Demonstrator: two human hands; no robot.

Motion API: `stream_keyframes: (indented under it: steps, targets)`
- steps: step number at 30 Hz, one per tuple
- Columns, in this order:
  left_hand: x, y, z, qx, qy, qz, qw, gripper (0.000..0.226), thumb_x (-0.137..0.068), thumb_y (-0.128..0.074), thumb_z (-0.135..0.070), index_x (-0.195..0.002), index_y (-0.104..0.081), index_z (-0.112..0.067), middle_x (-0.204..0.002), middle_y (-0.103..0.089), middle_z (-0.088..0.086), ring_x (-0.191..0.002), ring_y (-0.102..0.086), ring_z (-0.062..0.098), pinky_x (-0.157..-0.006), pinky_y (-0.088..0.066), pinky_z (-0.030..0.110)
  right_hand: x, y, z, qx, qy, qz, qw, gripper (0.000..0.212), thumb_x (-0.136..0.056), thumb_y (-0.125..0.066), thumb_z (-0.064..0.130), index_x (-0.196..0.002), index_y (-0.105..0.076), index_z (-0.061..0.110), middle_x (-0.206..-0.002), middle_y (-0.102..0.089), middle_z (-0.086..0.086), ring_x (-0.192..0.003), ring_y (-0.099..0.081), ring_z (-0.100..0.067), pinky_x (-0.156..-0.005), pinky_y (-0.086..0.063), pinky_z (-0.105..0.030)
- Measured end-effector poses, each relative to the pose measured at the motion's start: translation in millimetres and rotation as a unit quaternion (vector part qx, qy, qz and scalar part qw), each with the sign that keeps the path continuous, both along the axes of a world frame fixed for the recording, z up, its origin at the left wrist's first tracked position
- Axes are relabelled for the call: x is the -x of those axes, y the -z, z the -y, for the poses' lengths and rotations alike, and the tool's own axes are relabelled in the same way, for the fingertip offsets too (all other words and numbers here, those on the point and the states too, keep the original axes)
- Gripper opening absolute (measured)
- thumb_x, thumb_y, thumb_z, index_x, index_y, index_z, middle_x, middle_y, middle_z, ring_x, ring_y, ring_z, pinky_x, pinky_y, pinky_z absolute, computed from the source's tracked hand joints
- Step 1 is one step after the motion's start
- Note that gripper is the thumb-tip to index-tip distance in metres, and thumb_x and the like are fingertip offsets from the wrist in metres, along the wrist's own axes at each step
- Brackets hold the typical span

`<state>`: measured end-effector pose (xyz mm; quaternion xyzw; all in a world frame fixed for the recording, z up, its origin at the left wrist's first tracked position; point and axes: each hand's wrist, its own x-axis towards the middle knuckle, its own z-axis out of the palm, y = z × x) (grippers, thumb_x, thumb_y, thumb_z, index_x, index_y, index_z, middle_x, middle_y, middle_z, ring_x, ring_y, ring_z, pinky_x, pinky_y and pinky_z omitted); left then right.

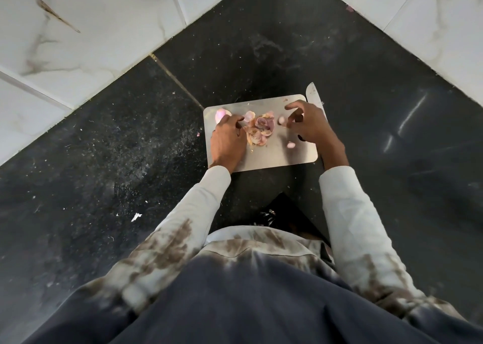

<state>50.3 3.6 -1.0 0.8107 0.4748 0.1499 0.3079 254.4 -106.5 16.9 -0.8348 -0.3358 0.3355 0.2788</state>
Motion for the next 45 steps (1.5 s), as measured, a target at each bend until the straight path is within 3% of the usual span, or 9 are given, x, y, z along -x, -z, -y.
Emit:
stream_keyframes:
  steps: [5, 10, 13, 17, 21, 25, 33, 39, 45]
  targets:
    - [-5.0, -1.6, 8.9, -0.007, 0.01, -0.024, 1.0, 0.035, -0.107, -0.059, -0.019, -0.142, -0.065, -0.018, -0.147, -0.058, 0.007, -0.107, -0.074, 0.034, -0.094, -0.063, 0.046, -4.9, 3.9, 19.6, 0.078, -0.044, -0.001, 0.996, 0.059, -0.08, -0.086, 0.003, -0.132, -0.063, 0.02, -0.112, -0.067, -0.005, -0.103, -0.066, -0.024, -0.074, -0.047, -0.017]
    - [-9.0, -4.0, 12.5, 0.008, 0.01, -0.021, 1.0, 0.038, -0.107, -0.061, -0.017, -0.144, -0.063, -0.019, -0.155, -0.053, 0.009, -0.115, -0.072, 0.035, -0.101, -0.06, 0.047, 25.1, 17.4, 19.8, 0.064, -0.005, 0.014, 0.998, 0.065, -0.074, -0.093, 0.01, -0.127, -0.059, 0.023, -0.109, -0.063, -0.003, -0.099, -0.063, -0.022, -0.088, -0.053, -0.034]
    - [-6.0, -3.9, 12.8, 0.011, 0.01, -0.012, 1.0, 0.039, -0.106, -0.062, -0.013, -0.144, -0.064, -0.018, -0.152, -0.056, 0.008, -0.116, -0.072, 0.035, -0.103, -0.06, 0.049, 38.0, 18.7, 12.8, 0.008, 0.043, -0.011, 0.999, 0.058, -0.079, -0.09, 0.012, -0.126, -0.059, 0.021, -0.106, -0.066, -0.001, -0.097, -0.064, -0.017, -0.086, -0.054, -0.028]
    - [-0.1, -3.7, 9.1, 0.008, 0.007, -0.009, 1.0, 0.04, -0.103, -0.06, -0.005, -0.141, -0.067, -0.017, -0.144, -0.061, 0.009, -0.113, -0.072, 0.036, -0.1, -0.061, 0.051, 43.8, 16.7, 4.7, -0.028, 0.07, -0.041, 0.996, 0.07, -0.075, -0.094, 0.018, -0.135, -0.057, 0.015, -0.126, -0.061, -0.005, -0.109, -0.064, -0.018, -0.095, -0.056, -0.031]
    - [4.1, -7.8, 6.9, 0.006, 0.007, -0.013, 1.0, 0.044, -0.101, -0.06, 0.001, -0.139, -0.069, -0.017, -0.143, -0.062, 0.008, -0.11, -0.073, 0.035, -0.099, -0.061, 0.051, 34.2, 15.5, 3.4, 0.026, 0.074, -0.006, 0.997, 0.101, -0.068, -0.099, 0.031, -0.15, -0.041, 0.02, -0.152, -0.029, -0.007, -0.139, -0.046, -0.028, -0.117, -0.042, -0.043]
    - [1.2, -8.8, 6.9, 0.029, 0.014, -0.008, 0.999, 0.038, -0.103, -0.059, -0.004, -0.138, -0.069, -0.015, -0.141, -0.063, 0.009, -0.115, -0.071, 0.036, -0.103, -0.059, 0.052, 47.5, 15.5, -10.1, 0.056, 0.035, -0.011, 0.998, 0.121, -0.061, -0.102, 0.034, -0.157, -0.03, 0.015, -0.156, -0.018, -0.007, -0.148, -0.034, -0.033, -0.123, -0.036, -0.05]
    - [-25.3, 4.3, 13.8, 0.011, -0.028, 0.013, 0.999, 0.033, -0.102, -0.053, -0.002, -0.128, -0.073, -0.008, -0.131, -0.07, 0.011, -0.108, -0.071, 0.035, -0.094, -0.06, 0.048, 63.0, 31.3, -16.5, -0.007, 0.052, 0.026, 0.998, 0.115, -0.059, -0.101, 0.038, -0.152, -0.037, 0.02, -0.149, -0.027, -0.007, -0.143, -0.039, -0.031, -0.114, -0.045, -0.052]
    - [-29.6, 22.4, 8.4, -0.003, -0.024, 0.061, 0.998, 0.027, -0.1, -0.059, -0.004, -0.121, -0.074, -0.005, -0.121, -0.076, 0.012, -0.104, -0.073, 0.028, -0.093, -0.06, 0.036, 68.7, 42.0, -13.0, -0.027, 0.057, 0.046, 0.997, 0.116, -0.059, -0.101, 0.036, -0.153, -0.037, 0.018, -0.145, -0.03, -0.008, -0.139, -0.04, -0.028, -0.112, -0.044, -0.042]
    - [-28.9, 13.6, 3.3, -0.063, -0.037, 0.081, 0.994, 0.028, -0.1, -0.059, -0.01, -0.123, -0.074, -0.013, -0.123, -0.07, 0.007, -0.096, -0.071, 0.021, -0.081, -0.061, 0.038, 78.2, 37.3, -15.5, -0.025, 0.076, 0.076, 0.994, 0.106, -0.06, -0.101, 0.03, -0.148, -0.043, 0.02, -0.142, -0.034, -0.007, -0.135, -0.047, -0.029, -0.106, -0.054, -0.049]
